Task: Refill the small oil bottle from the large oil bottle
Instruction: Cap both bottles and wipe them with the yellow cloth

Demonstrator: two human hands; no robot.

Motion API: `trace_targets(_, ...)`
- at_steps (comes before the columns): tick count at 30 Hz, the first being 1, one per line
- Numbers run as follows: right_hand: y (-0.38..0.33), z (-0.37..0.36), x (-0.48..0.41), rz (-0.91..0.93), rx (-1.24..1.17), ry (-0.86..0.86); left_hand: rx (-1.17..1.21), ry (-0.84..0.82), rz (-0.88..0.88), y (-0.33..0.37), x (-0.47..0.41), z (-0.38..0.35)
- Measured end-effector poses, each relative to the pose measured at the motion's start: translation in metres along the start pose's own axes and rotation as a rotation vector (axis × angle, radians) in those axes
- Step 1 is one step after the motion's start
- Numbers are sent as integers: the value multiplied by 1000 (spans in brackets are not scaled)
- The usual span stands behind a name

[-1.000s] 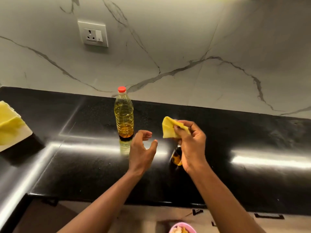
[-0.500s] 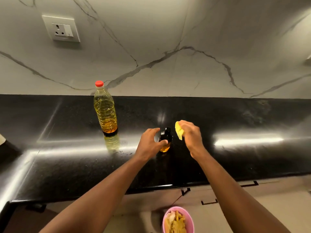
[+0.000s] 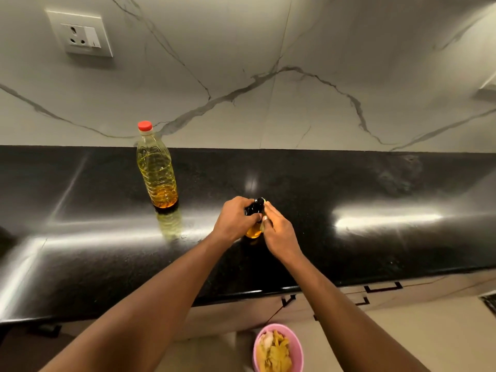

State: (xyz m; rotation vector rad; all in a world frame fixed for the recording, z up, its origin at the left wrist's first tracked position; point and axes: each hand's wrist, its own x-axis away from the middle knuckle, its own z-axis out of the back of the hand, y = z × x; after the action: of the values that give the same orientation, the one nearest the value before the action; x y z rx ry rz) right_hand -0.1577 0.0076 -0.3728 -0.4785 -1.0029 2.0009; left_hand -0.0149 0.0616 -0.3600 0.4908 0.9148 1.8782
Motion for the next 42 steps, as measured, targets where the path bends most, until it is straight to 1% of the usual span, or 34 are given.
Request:
trace_targets(5, -6, 11, -21, -153, -187, -84, 0, -45, 43, 0, -7, 0)
trace_targets(7, -4, 13, -30, -179, -219, -119, -14, -61, 67, 0, -9, 0)
trace_targets(9, -2, 15, -30, -117, -192, -153, -12, -41, 95, 4, -10, -1)
trace_targets(11, -3, 9, -16, -36, -164, -153, 1, -51, 95, -2, -11, 0)
trace_targets(15, 23, 6, 5, 118, -18, -219, 1, -31, 123, -3, -13, -4)
trace_targets(17, 34, 5, 2, 154, 13, -257, 9, -35, 112, -4, -13, -5)
trace_targets(19, 35, 5, -9, 144, -1, -277, 3, -21, 88, -5, -13, -6)
trace_targets(26, 11, 2, -51, -43, -256, -222, -4, 17, 86, -2, -9, -9)
trace_targets(28, 14, 2, -51, -64, -331, -218, 2, 27, 90, -1, -8, -10)
trace_targets(31, 27, 3, -40, -28, -418, -228, -7, 12, 81, -3, -9, -11)
trace_targets(34, 44, 4, -26, 50, -344, -175, -2, 30, 78, -7, -11, -10)
trace_targets(37, 56, 4, -23, 194, -251, -31, 5, 33, 47, -8, -12, -11)
trace_targets(39, 53, 6, -31, 261, -194, 33, 10, 38, 35, -8, -12, -11)
trace_targets(40, 50, 8, -35, 271, -183, 59, 7, 38, 37, -8, -12, -10)
trace_targets(42, 44, 11, -46, 228, -182, 107, 6, 34, 58, -7, -12, -9)
